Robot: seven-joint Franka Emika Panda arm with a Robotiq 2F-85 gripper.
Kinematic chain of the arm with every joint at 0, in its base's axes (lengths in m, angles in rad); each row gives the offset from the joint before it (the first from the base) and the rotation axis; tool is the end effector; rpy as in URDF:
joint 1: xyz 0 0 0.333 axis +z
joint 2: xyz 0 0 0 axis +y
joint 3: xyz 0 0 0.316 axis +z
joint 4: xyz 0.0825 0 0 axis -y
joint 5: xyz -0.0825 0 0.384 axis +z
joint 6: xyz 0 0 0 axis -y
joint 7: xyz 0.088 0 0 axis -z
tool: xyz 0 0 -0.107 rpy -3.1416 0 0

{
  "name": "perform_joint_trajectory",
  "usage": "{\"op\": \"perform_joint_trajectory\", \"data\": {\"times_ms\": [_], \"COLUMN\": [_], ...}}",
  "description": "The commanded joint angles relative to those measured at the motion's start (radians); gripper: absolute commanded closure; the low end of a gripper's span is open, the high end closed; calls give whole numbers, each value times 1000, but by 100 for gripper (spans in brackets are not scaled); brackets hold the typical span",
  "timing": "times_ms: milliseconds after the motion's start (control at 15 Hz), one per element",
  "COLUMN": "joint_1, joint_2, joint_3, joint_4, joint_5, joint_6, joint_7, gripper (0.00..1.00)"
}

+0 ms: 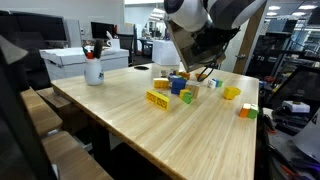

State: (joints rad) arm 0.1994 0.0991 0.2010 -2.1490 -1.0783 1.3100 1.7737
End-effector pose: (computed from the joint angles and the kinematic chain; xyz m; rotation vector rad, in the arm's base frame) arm 0.4780 0.0802 0.3792 1.5603 -0.9481 0.6055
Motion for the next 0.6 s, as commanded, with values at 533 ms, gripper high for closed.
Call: {"op": "perform_joint_trajectory", "data": {"times_ms": [533], "joint_1": [-45], "joint_2": [-219], "joint_3": [-63], "joint_4": [-47], "joint_5": [290], "joint_6": [310], "joint_7": [-344], "gripper": [95]}}
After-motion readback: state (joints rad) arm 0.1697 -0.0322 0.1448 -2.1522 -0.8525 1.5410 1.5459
